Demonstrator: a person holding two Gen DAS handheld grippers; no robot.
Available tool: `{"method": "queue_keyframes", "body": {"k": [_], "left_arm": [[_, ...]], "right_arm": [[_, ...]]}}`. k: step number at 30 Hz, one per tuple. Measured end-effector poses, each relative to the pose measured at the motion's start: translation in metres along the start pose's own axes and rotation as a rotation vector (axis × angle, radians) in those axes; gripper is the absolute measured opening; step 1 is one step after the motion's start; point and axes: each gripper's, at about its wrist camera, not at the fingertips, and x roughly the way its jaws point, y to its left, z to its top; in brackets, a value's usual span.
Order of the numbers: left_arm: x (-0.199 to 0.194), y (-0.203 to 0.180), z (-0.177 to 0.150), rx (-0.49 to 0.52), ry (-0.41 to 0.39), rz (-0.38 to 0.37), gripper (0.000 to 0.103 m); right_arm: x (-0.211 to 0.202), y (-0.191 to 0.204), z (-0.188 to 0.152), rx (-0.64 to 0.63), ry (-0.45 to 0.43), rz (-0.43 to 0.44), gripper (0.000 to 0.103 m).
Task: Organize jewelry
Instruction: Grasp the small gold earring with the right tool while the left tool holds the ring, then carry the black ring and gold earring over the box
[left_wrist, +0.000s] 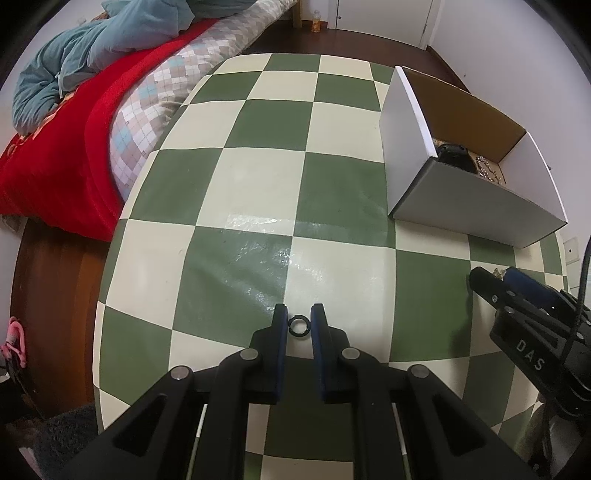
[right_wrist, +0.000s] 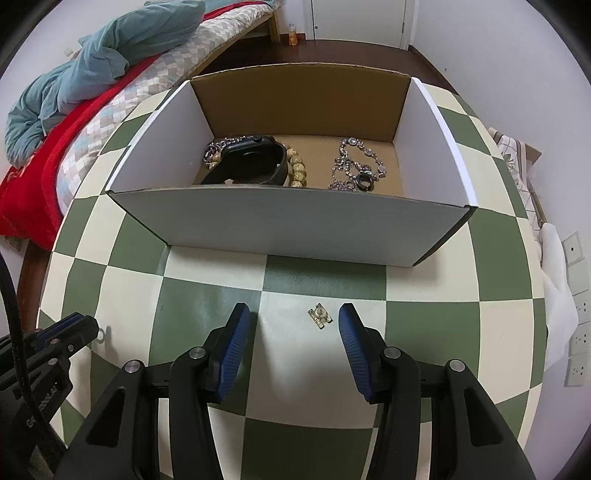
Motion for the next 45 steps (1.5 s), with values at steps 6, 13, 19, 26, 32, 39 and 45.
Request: {"method": "queue_keyframes", "body": {"k": [6, 13, 19, 26, 32, 39, 45], "left_arm": [[-0.001, -0.002, 0.001, 0.001, -0.006, -0.003, 0.010], [-0.006, -0.006, 0.001, 0.006, -0.013, -0.006, 0.010], [-0.025, -0.016, 0.003, 0.022, -0.042, -0.024, 0.010], [-0.077, -0.044, 0.035, 0.056, -0.132, -0.120, 0.010], [-0.084, -0.076, 0.093, 0.129, -0.179, -0.148, 0.010], [-0.056, -0.099, 0.143, 0.207, -0.144, -0.145, 0.010], [-0.037, -0.103, 0.163, 0.209, -0.114, -0.149, 0.010]], "right_arm": [[0.000, -0.003, 0.001, -0.012, -0.018, -0.030, 0.030], [-0.002, -0.010, -0.002, -0.018, -0.037, -0.040, 0.007], [-0.022, -0.017, -0.006, 0.016, -0.068, -0.013, 0.007], [-0.090, -0.040, 0.008, 0.065, -0.177, 0.037, 0.007], [-0.112, -0.055, 0.053, 0.088, -0.225, 0.054, 0.007], [-0.079, -0.061, 0.101, 0.085, -0.178, 0.042, 0.007], [-0.048, -0.068, 0.121, 0.088, -0.118, 0.029, 0.007]]}}
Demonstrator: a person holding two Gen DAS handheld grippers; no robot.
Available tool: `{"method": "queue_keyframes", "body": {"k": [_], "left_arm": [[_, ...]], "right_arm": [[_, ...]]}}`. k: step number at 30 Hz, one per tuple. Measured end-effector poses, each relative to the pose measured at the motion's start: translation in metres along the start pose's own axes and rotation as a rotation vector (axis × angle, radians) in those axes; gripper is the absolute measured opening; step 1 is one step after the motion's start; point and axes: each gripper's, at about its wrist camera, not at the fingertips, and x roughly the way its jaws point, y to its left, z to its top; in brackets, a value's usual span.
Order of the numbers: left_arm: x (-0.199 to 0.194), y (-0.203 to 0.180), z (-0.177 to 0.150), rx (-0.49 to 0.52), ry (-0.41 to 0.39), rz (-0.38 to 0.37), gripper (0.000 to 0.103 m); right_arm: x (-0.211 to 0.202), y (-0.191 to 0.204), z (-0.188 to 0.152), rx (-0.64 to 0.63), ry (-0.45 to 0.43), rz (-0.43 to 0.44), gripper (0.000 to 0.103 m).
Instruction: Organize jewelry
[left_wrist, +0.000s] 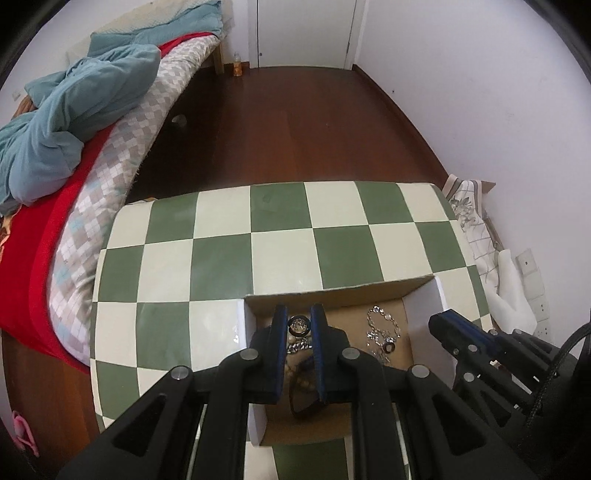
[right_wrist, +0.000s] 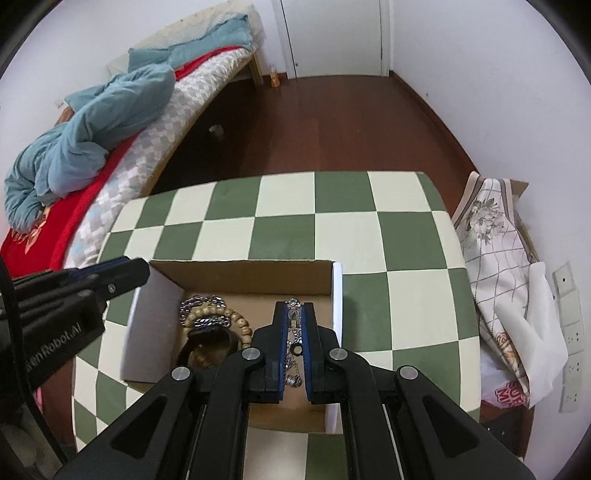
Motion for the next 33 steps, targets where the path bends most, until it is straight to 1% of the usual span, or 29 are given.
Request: {"method": "queue_keyframes", "body": {"k": [4, 6, 7, 8, 9, 10, 11, 12, 14, 15, 16, 17, 18, 19, 21, 24, 28, 33], "left_arm": [[0.007, 0.003, 0.002, -0.014, 0.018, -0.007, 0.011], [0.006, 0.004, 0.001, -0.024, 0.018, 0.002, 0.014], [0.005, 0.004, 0.000, -0.026, 0.016, 0.011, 0.017], [0.003, 0.004, 0.000, -0.029, 0.013, 0.030, 0.032], [0.001, 0.004, -0.001, -0.030, 0.007, 0.045, 0.044], [-0.001, 0.005, -0.001, -0.030, -0.002, 0.056, 0.074], [-0.005, 0.006, -0.003, -0.035, -0.018, 0.072, 0.095], [-0.010, 0.007, -0.004, -0.039, -0.036, 0.081, 0.096], [-0.015, 0.012, -0.007, -0.058, -0.040, 0.095, 0.098], [-0.017, 0.014, -0.008, -0.064, -0.036, 0.098, 0.100], [-0.019, 0.016, -0.010, -0.070, -0.036, 0.107, 0.103], [-0.022, 0.018, -0.012, -0.076, -0.041, 0.123, 0.103], [-0.026, 0.020, -0.014, -0.079, -0.045, 0.129, 0.103], [-0.029, 0.022, -0.017, -0.082, -0.048, 0.131, 0.103], [-0.035, 0.025, -0.024, -0.090, -0.046, 0.148, 0.103], [-0.045, 0.028, -0.034, -0.100, -0.050, 0.166, 0.103], [-0.064, 0.030, -0.048, -0.109, -0.069, 0.178, 0.103], [-0.103, 0.024, -0.069, -0.107, -0.113, 0.185, 0.103]], "right_arm": [[0.010, -0.002, 0.003, 0.009, 0.030, 0.009, 0.008], [0.012, -0.002, 0.003, 0.006, 0.046, 0.006, 0.008], [0.012, -0.002, 0.002, 0.013, 0.054, 0.007, 0.008], [0.011, -0.003, 0.002, 0.018, 0.054, 0.001, 0.018], [0.009, -0.003, 0.001, 0.023, 0.058, 0.000, 0.039], [0.006, -0.004, 0.001, 0.032, 0.057, 0.003, 0.048], [0.003, -0.004, 0.000, 0.036, 0.054, -0.004, 0.066], [-0.001, -0.003, -0.001, 0.032, 0.052, -0.017, 0.073], [-0.008, -0.001, -0.004, 0.024, 0.053, -0.027, 0.074], [-0.010, 0.000, -0.005, 0.020, 0.060, -0.042, 0.083], [-0.012, 0.000, -0.007, 0.020, 0.069, -0.061, 0.089], [-0.015, 0.000, -0.008, 0.024, 0.072, -0.064, 0.098], [-0.018, 0.000, -0.010, 0.023, 0.075, -0.078, 0.100], [-0.020, 0.000, -0.012, 0.021, 0.083, -0.103, 0.100], [-0.024, -0.001, -0.016, 0.026, 0.094, -0.111, 0.103], [-0.032, -0.002, -0.022, 0.028, 0.102, -0.143, 0.103], [-0.054, -0.003, -0.029, 0.035, 0.079, -0.160, 0.103], [-0.092, -0.003, -0.042, 0.038, 0.046, -0.162, 0.103]]}}
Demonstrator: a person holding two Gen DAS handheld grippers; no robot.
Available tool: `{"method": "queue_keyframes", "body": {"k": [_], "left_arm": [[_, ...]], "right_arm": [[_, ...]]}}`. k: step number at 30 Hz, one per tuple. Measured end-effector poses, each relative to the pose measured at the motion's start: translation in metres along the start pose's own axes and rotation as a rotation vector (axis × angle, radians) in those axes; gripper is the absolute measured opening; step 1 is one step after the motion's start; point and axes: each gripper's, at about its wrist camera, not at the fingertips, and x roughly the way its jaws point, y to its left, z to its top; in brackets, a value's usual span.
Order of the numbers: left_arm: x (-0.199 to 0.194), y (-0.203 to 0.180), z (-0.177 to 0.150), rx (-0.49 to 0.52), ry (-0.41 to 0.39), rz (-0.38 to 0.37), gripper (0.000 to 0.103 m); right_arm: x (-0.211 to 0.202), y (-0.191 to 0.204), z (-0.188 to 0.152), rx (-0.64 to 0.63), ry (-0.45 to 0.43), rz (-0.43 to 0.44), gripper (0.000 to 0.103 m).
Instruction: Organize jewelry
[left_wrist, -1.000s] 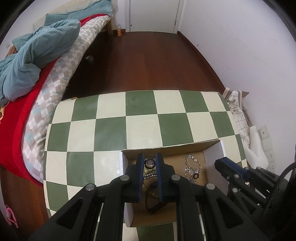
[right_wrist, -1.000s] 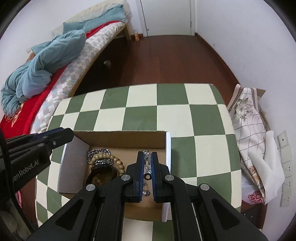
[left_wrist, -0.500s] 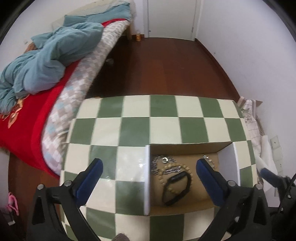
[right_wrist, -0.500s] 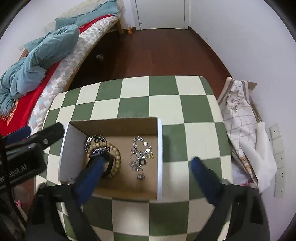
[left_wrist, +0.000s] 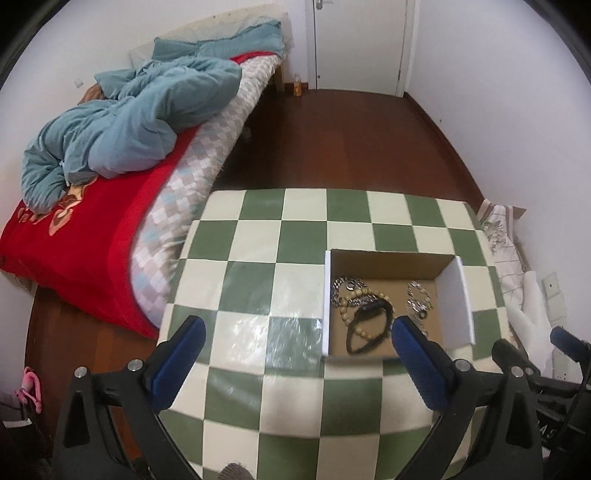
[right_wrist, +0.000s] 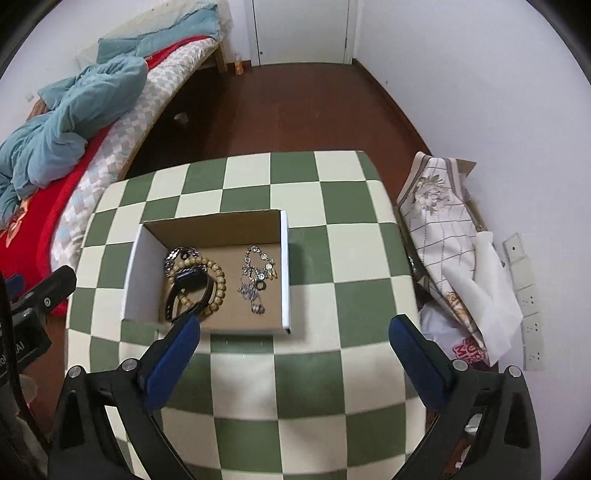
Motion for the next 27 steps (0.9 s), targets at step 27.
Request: {"method": "queue_keyframes", "body": {"k": [27], "left_arm": [[-0.221, 0.017, -0.090, -0.001, -0.242, -0.077, 0.103]], "right_arm": [[-0.259, -0.021, -0.116, -0.001, -0.332, -0.002, 0.103]]}}
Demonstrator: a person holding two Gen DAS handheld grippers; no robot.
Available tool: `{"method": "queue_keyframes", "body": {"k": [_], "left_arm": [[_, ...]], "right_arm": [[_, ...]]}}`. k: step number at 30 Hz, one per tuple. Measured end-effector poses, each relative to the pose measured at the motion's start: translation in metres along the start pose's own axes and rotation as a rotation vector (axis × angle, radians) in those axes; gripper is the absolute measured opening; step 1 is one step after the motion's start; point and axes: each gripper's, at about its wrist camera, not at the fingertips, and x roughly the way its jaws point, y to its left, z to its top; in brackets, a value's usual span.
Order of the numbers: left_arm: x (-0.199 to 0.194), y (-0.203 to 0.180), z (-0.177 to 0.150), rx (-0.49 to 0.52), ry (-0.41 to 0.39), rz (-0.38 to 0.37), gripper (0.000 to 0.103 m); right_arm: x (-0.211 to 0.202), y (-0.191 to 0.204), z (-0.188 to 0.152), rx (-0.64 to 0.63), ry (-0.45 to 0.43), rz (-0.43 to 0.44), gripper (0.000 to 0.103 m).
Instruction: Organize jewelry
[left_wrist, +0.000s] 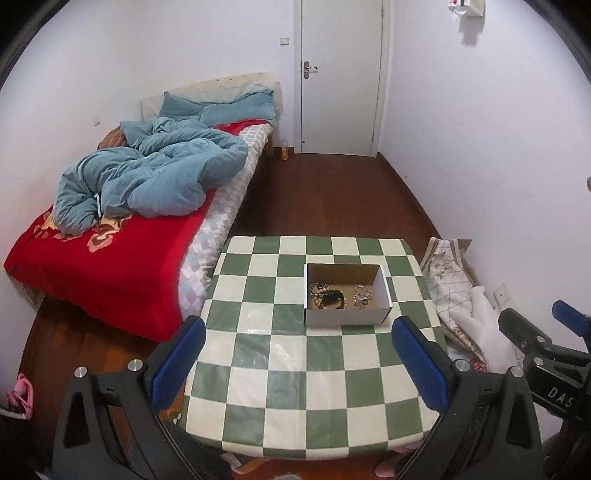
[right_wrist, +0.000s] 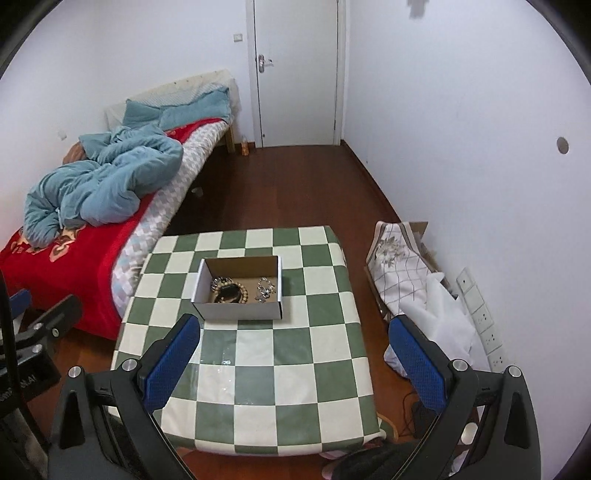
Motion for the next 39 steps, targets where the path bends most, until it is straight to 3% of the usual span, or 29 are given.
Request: {"method": "queue_keyframes", "body": {"k": [7, 13, 28, 39], "left_arm": [[-0.011, 0.003, 0.003, -0.010, 0.022, -0.005, 0.103], [-0.012, 0.004, 0.010, -0.026, 0.032, -0.002, 0.103], [0.048, -0.006, 0.035, -0.015, 0.088, 0.075, 0.103], [0.059, -0.004, 0.035, -0.019, 0.100, 0.077, 0.103]], "right_arm": [[-0.025, 0.003, 0.002, -0.005, 0.009, 0.020, 0.103], [-0.022, 0.005, 0.020, -0.013, 0.018, 0.025, 0.103], [0.051, 0.006, 0.047, -0.013, 0.091, -0.013, 0.103], [0.072, 0.007, 0.047, -0.027, 0.119, -0.026, 0.103]]}}
